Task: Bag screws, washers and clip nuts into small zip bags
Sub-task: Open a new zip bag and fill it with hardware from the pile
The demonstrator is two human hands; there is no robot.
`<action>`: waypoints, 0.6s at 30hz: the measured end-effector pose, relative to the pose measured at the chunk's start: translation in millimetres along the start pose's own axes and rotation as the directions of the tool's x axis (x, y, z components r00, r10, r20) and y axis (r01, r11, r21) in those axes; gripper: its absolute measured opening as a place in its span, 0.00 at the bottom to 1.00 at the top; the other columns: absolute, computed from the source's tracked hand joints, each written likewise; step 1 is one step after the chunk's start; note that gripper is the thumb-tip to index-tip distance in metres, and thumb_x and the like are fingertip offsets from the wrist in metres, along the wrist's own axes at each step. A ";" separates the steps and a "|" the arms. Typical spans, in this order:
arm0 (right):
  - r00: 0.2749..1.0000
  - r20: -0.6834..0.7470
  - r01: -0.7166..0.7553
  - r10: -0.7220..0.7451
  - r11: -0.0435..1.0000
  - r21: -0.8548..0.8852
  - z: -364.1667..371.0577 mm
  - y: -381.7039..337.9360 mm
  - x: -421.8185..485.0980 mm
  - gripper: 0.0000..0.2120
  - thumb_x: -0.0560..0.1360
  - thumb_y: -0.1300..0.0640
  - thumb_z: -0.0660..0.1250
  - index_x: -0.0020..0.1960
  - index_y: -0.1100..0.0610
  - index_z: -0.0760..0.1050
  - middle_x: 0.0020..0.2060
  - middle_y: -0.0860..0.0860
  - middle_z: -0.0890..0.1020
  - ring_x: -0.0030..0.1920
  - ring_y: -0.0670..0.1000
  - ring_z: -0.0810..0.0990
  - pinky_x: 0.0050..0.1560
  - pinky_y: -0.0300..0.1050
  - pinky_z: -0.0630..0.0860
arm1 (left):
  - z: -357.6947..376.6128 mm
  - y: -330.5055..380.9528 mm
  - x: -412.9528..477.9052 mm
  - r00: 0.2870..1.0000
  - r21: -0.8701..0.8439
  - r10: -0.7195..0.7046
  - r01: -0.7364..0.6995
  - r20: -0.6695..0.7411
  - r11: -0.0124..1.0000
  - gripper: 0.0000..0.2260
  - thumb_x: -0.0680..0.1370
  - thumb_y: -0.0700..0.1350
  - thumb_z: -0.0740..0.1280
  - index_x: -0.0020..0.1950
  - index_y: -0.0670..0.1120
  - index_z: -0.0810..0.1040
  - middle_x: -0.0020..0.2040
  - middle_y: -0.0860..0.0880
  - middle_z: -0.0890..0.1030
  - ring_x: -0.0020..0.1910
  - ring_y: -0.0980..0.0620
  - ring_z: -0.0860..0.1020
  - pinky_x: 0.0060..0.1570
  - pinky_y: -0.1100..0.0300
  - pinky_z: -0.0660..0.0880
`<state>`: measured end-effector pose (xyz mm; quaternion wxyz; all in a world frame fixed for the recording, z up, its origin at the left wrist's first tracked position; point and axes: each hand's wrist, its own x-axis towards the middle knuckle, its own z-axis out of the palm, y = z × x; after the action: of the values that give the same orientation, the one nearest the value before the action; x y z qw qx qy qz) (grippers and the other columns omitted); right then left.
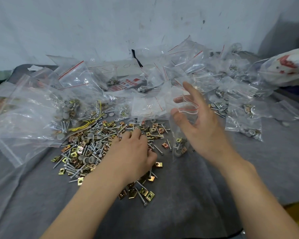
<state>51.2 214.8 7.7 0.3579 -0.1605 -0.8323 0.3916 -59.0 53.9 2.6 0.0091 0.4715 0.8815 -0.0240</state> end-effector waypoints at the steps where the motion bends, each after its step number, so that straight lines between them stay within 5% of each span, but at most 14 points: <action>1: 1.000 -0.001 0.001 -0.001 1.000 -0.003 -0.1 0.1 -0.1 0.33 0.75 0.32 0.61 0.77 0.37 0.57 0.66 0.39 0.76 0.67 0.40 0.74 0.68 0.54 0.72 | 2.0 2.3 1.6 1.000 0.019 -0.018 0.018 -0.004 1.000 0.16 0.81 0.56 0.49 0.56 0.49 0.71 0.58 0.48 0.68 0.59 0.46 0.69 0.58 0.48 0.69; 18: 1.000 0.005 0.009 -0.009 1.000 -0.017 -1.2 0.7 0.3 0.33 0.76 0.32 0.61 0.78 0.38 0.57 0.66 0.40 0.76 0.67 0.41 0.74 0.69 0.50 0.72 | 16.3 8.8 8.1 0.973 0.079 -0.072 0.091 -0.219 0.993 0.17 0.84 0.58 0.49 0.59 0.51 0.72 0.60 0.50 0.72 0.61 0.47 0.72 0.58 0.51 0.66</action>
<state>51.8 216.1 7.7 0.3563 -0.1588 -0.8372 0.3833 -56.3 64.7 -14.3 -0.1085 0.4346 0.8940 -0.0121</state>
